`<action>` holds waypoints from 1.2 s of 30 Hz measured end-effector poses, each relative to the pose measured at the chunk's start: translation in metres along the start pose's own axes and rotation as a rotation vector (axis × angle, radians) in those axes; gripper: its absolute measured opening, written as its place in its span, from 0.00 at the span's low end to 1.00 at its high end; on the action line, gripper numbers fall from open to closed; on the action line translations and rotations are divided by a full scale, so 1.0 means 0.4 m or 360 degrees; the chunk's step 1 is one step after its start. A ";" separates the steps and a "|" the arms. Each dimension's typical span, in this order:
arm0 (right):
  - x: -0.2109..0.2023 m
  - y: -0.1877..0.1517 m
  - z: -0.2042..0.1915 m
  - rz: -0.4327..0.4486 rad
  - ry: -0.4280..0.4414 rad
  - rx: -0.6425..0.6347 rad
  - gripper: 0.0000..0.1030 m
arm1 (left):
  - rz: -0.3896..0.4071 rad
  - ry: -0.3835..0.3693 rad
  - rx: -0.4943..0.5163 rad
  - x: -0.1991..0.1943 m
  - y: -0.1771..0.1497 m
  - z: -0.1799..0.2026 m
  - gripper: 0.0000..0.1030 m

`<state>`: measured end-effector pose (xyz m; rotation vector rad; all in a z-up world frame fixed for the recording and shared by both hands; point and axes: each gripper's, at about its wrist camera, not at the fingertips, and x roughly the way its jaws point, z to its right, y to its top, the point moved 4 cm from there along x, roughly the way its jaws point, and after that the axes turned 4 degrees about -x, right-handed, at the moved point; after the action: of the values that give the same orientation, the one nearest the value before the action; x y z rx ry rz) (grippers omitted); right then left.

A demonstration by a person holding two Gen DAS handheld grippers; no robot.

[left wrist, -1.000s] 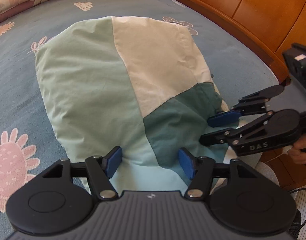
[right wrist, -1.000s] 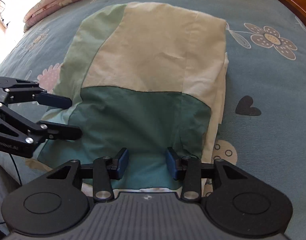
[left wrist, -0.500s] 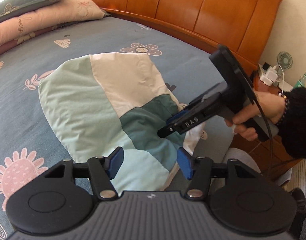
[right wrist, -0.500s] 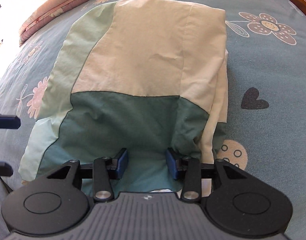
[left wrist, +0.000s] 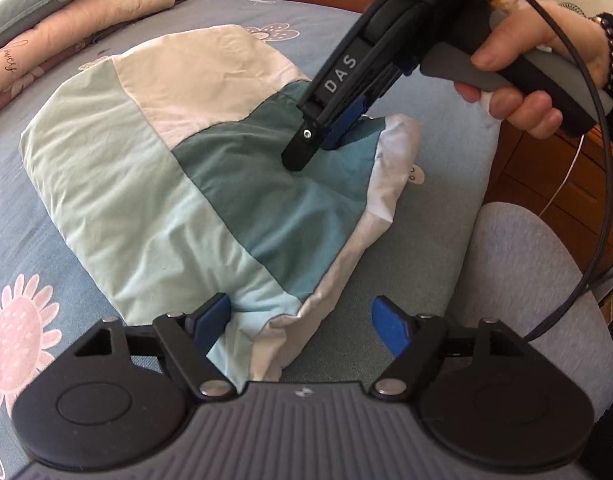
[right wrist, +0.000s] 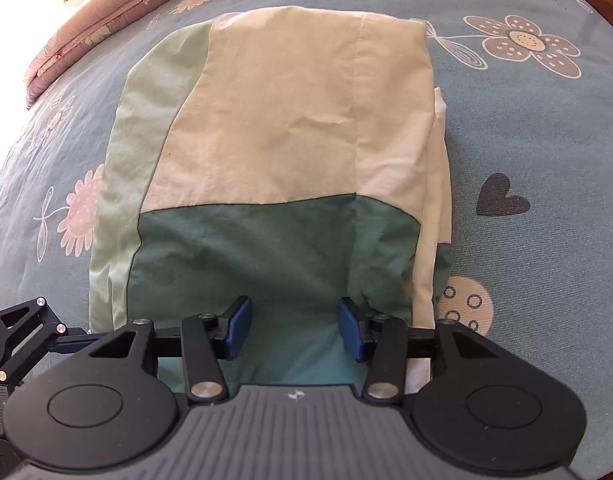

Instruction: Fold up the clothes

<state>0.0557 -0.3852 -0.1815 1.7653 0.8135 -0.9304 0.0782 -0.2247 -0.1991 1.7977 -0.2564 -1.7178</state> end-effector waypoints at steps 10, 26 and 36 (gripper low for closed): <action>-0.022 0.296 -0.263 0.0241 0.0119 -0.0564 0.48 | 0.0052 -0.0174 -0.0202 -0.022 0.001 -0.045 0.74; 0.280 0.337 -0.268 0.0001 0.0015 -0.0701 0.64 | 0.0188 -0.0424 -0.0399 -0.018 -0.003 -0.116 0.74; 0.048 0.377 -0.237 0.0297 0.0177 -0.0561 0.34 | 0.0432 -0.0312 -0.0446 -0.204 0.030 -0.212 0.71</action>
<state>0.2140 -0.3441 -0.1085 1.5605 0.8122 -0.5326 0.1514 -0.1641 -0.1291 1.3311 -0.3094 -1.6436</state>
